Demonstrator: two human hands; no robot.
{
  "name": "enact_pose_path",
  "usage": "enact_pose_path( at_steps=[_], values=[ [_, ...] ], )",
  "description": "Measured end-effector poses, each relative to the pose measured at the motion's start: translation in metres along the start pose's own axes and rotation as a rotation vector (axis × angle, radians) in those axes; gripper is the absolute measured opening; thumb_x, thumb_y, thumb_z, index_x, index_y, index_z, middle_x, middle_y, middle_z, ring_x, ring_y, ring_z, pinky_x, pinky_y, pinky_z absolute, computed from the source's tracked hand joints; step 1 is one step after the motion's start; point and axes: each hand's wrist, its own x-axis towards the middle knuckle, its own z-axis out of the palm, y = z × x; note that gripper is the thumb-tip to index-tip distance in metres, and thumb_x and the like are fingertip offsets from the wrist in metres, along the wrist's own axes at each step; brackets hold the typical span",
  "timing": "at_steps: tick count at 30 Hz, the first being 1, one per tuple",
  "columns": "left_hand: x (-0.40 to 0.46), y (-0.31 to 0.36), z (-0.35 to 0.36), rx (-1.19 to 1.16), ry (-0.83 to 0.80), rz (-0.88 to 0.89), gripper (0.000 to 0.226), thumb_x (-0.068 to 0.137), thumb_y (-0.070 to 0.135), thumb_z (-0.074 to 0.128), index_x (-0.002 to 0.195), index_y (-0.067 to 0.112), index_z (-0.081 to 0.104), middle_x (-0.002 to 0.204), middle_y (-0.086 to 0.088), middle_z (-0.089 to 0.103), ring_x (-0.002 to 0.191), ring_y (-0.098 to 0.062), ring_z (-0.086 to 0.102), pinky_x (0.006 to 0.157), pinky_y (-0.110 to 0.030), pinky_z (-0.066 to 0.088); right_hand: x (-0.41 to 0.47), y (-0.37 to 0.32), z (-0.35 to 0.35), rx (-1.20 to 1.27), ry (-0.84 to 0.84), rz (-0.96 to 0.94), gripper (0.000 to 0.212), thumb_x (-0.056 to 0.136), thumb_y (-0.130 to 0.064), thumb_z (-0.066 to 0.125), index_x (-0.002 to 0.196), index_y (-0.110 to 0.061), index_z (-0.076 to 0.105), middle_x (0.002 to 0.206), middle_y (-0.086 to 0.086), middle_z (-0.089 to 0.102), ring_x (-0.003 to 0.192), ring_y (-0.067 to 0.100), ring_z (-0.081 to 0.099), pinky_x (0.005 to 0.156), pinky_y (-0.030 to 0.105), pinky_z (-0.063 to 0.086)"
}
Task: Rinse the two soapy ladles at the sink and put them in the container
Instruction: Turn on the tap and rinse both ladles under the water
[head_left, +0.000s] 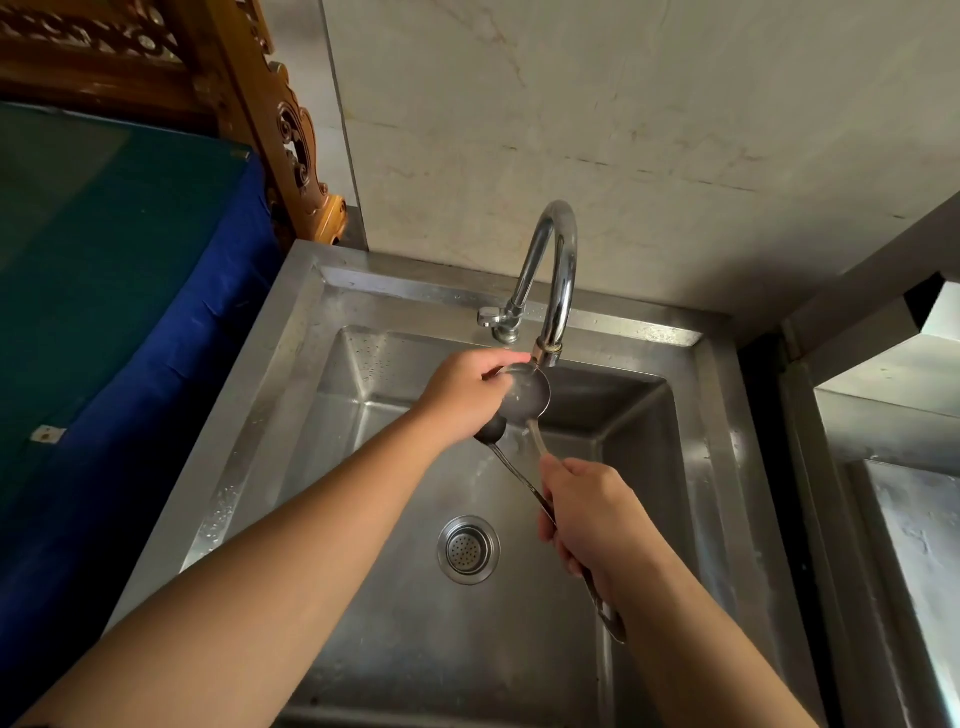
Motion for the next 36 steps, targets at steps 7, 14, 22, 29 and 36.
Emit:
enact_pose_path(
  at_steps=[7,14,22,29,36],
  values=[
    [-0.015,-0.008,-0.009,-0.135,-0.158,-0.132,0.068,0.068,0.005,0.073,0.123,0.046,0.068,0.114,0.009,0.074,0.103,-0.007,0.066,0.089,-0.023,0.048,-0.002,0.001,0.004,0.005,-0.047,0.035,0.042,0.102,-0.028,0.041,0.071,-0.005,0.057,0.035,-0.002,0.052,0.024,0.011,0.037,0.030,0.017,0.030],
    [-0.017,-0.011,0.001,-0.103,-0.042,-0.107,0.057,0.060,0.018,0.093,0.111,0.034,0.075,0.096,0.016,0.075,0.086,-0.003,0.069,0.068,-0.003,0.048,-0.003,0.005,0.007,-0.015,-0.072,0.050,0.044,0.101,-0.028,0.039,0.066,-0.009,0.059,0.044,0.003,0.055,0.027,0.011,0.038,0.033,0.020,0.033],
    [-0.003,0.004,0.014,-0.108,0.147,-0.014,0.014,0.091,0.024,0.070,0.099,0.026,0.081,0.082,0.023,0.072,0.076,0.002,0.064,0.067,-0.010,0.046,0.003,0.004,0.007,0.065,-0.043,0.005,0.036,0.098,-0.026,0.042,0.069,-0.009,0.055,0.048,0.003,0.057,0.031,0.015,0.038,0.034,0.023,0.032],
    [-0.006,0.002,-0.004,-0.413,0.059,-0.139,0.029,0.097,0.009,0.056,0.114,0.019,0.077,0.109,0.010,0.074,0.100,0.009,0.061,0.077,-0.003,0.042,0.010,-0.002,0.003,0.297,-0.123,0.103,0.026,0.097,-0.022,0.045,0.073,-0.013,0.051,0.052,0.004,0.053,0.033,0.012,0.035,0.032,0.019,0.028],
    [-0.017,-0.023,-0.009,-0.485,0.072,-0.226,0.025,0.097,0.022,0.062,0.092,0.037,0.080,0.106,0.014,0.078,0.108,-0.005,0.066,0.090,-0.028,0.050,0.013,0.007,0.006,0.319,-0.151,0.105,0.026,0.097,-0.024,0.046,0.079,-0.009,0.056,0.054,0.006,0.058,0.039,0.014,0.042,0.036,0.022,0.034]
  ],
)
